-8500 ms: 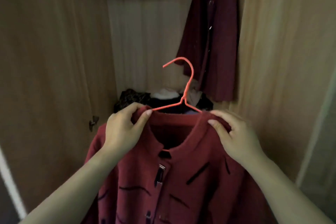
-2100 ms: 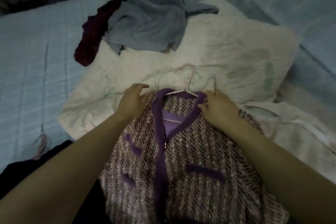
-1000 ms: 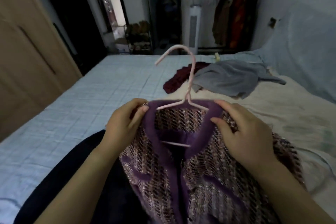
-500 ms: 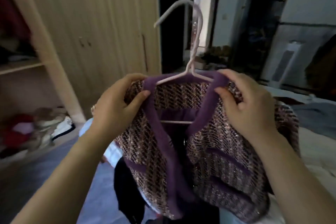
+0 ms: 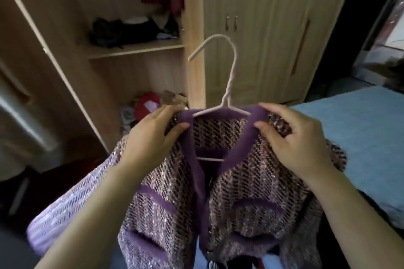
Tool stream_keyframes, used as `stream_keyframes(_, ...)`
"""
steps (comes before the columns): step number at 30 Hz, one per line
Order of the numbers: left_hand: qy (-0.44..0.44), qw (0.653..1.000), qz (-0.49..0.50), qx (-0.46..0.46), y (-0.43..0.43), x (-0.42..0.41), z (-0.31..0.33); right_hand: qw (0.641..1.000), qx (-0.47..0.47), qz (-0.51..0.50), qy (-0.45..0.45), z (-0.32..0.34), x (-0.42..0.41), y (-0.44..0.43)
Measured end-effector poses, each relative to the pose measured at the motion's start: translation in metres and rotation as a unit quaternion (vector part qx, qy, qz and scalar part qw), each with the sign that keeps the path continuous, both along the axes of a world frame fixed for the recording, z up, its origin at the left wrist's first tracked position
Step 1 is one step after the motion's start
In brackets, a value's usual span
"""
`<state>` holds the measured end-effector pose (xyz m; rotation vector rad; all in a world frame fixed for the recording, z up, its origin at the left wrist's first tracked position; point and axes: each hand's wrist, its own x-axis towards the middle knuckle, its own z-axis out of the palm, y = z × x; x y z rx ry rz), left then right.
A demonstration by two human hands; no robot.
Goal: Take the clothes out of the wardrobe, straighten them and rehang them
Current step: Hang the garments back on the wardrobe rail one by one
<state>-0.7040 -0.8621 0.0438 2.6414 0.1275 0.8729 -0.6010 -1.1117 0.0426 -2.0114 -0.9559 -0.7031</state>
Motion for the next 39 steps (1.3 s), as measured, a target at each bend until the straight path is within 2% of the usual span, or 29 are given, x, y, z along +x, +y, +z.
stream_keyframes(6,-0.042,0.988,0.138,-0.048,0.108,0.077,0.004,0.992,-0.052,0.111,0.027,0.010,0.122,0.133)
stream_keyframes(11,-0.086,0.973,0.205,-0.063,0.201,0.139,0.010,0.967,-0.123,0.214,0.061,0.023,0.218,0.236)
stream_keyframes(14,-0.105,0.966,0.229,-0.061,0.257,0.175,0.014,0.962,-0.119,0.235,0.066,0.030,0.266,0.302)
stream_keyframes(19,-0.145,0.955,0.254,-0.056,0.365,0.255,0.026,0.973,-0.079,0.217,-0.002,0.048,0.349,0.424)
stream_keyframes(25,-0.179,0.957,0.228,-0.029,0.505,0.367,0.080,0.978,-0.010,0.200,-0.064,0.089,0.459,0.559)
stream_keyframes(32,-0.238,0.959,0.155,0.012,0.649,0.509,0.160,0.976,0.047,0.160,-0.137,0.163,0.581,0.685)
stream_keyframes(39,-0.302,0.945,0.102,0.066,0.767,0.663,0.260,0.956,0.117,0.109,-0.245,0.251,0.716,0.791)
